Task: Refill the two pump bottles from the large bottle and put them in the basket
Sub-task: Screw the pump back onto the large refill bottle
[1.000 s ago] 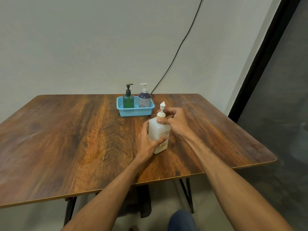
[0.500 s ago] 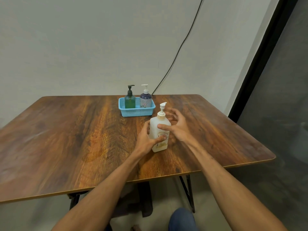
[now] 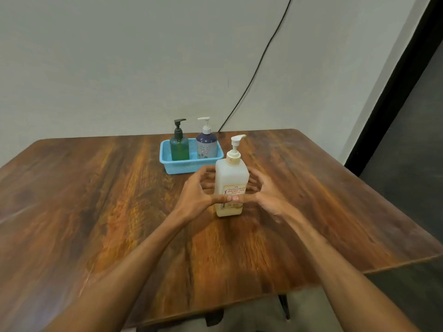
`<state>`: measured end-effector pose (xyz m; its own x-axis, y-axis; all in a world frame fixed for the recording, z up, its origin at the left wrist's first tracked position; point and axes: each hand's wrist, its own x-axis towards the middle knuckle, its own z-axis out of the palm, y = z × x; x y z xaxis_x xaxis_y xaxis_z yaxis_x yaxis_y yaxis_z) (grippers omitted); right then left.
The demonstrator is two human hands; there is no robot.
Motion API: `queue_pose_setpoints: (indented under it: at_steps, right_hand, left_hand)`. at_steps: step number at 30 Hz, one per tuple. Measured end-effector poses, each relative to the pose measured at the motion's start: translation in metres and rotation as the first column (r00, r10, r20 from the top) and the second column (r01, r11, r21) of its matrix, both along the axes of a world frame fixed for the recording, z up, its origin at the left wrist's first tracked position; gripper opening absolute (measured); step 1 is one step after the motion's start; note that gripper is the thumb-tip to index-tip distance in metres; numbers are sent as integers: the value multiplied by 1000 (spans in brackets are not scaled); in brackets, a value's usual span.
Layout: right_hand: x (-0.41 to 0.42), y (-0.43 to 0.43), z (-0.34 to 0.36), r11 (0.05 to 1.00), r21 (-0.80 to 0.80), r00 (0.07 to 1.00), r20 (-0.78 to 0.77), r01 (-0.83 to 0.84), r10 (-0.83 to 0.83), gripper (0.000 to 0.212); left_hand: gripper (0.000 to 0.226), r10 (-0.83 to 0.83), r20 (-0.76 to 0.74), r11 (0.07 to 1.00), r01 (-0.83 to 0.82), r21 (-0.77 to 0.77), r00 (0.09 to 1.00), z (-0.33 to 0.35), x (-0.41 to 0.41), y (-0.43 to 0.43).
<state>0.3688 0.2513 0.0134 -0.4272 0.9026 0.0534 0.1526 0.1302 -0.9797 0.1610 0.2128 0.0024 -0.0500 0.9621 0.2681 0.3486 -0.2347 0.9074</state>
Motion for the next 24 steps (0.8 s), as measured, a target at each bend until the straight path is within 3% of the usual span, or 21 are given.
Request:
queue_pose_setpoints:
  at_steps: [6, 11, 17, 21, 24]
  right_hand:
    - [2, 74, 42, 999, 27, 999, -20, 32, -31, 78]
    - [2, 106, 120, 994, -42, 995, -2, 104, -105, 79]
    - [30, 150, 195, 978, -117, 985, 11, 171, -171, 83]
    - [70, 192, 204, 974, -81, 977, 54, 211, -207, 76]
    - [106, 233, 200, 977, 41, 964, 162, 207, -211, 64]
  left_hand:
    - [83, -41, 55, 999, 42, -24, 998, 39, 2, 79]
    - [76, -58, 97, 993, 67, -96, 994, 119, 13, 114]
    - [82, -75, 138, 984, 95, -149, 988, 191, 43, 170]
    - [79, -104, 143, 974, 130, -185, 984, 197, 84, 221]
    - [82, -80, 134, 967, 109, -229, 988, 179, 121, 268]
